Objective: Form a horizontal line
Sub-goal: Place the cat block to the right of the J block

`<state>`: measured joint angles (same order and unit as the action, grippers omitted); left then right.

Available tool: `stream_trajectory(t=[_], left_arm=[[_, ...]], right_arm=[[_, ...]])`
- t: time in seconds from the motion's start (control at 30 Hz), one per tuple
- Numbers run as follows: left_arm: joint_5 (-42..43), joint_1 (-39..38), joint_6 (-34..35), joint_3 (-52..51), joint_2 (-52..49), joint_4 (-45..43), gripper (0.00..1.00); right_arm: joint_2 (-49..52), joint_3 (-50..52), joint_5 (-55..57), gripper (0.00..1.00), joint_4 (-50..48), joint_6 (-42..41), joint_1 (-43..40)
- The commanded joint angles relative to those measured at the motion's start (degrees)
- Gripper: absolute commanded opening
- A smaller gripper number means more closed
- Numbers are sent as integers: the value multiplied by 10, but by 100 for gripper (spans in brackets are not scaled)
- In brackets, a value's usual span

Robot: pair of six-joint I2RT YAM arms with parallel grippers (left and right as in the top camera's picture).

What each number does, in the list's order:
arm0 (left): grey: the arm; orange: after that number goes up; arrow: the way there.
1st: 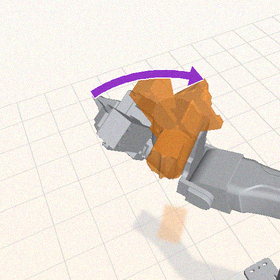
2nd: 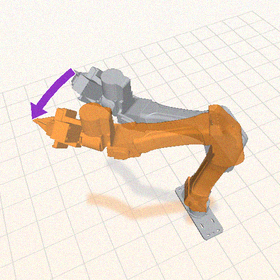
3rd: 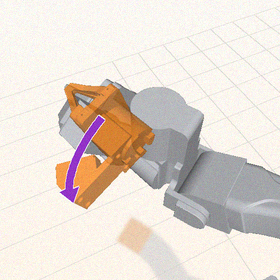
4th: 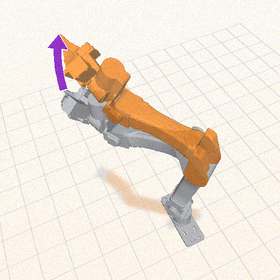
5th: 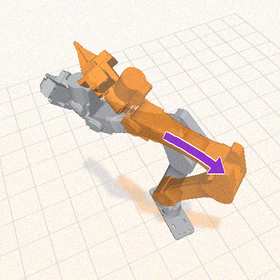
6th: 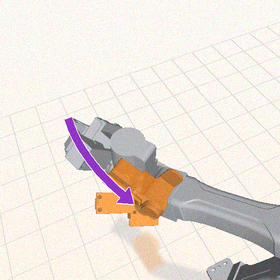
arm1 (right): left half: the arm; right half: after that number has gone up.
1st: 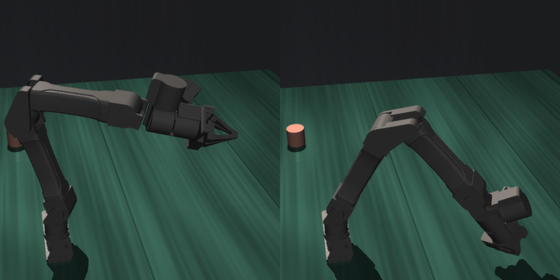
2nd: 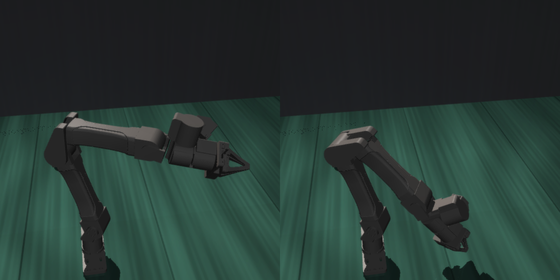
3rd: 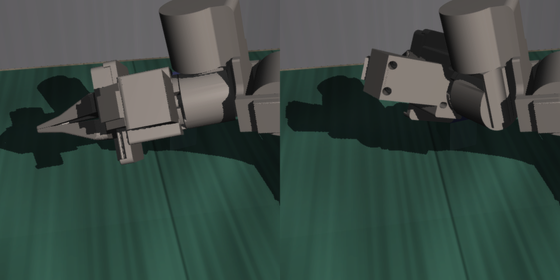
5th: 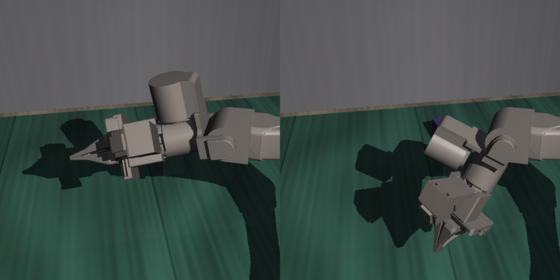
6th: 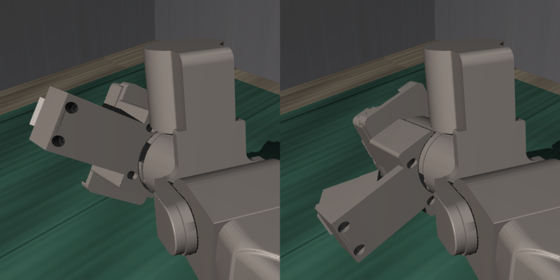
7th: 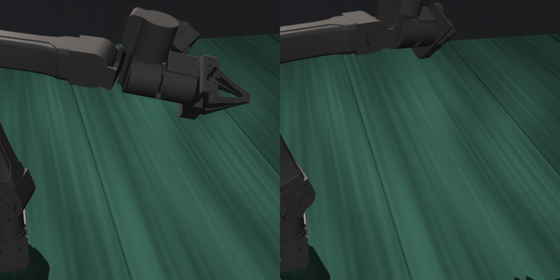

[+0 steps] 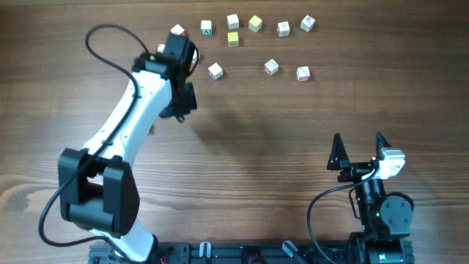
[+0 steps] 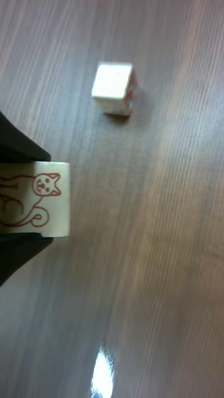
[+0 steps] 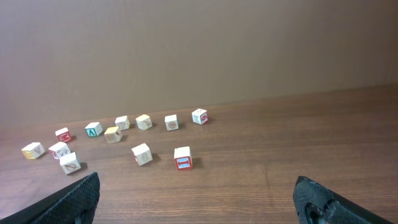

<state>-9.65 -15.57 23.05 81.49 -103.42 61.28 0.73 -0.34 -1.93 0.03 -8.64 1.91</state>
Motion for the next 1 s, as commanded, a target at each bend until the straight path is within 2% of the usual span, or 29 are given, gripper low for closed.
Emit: stream_trajectory(t=[0.0,0.1,0.27,0.4,0.5,0.7,0.8,0.97], left_arm=[[-27,1,2,-78,-2,-63,5],[-40,1,-32,-124,-2,-118,6],[-54,2,-96,-154,-2,-148,6],[-85,18,-98,-161,-3,-157,9],[-83,39,-98,-161,-4,-163,5],[-46,73,-101,-169,-5,-185,4],[-15,77,-128,-169,-5,-187,4],[-11,78,-139,-169,-5,-186,6]], right_arm=[[-3,0,-8,100,-1,10,-3],[-3,0,-8,100,-1,10,-3],[-3,0,-8,100,-1,10,-3],[-3,0,-8,100,-1,10,-3],[-3,0,-8,100,-1,10,-3],[-3,0,-8,100,-1,10,-3],[-3,0,-8,100,-1,10,-3],[-3,0,-8,100,-1,10,-3]])
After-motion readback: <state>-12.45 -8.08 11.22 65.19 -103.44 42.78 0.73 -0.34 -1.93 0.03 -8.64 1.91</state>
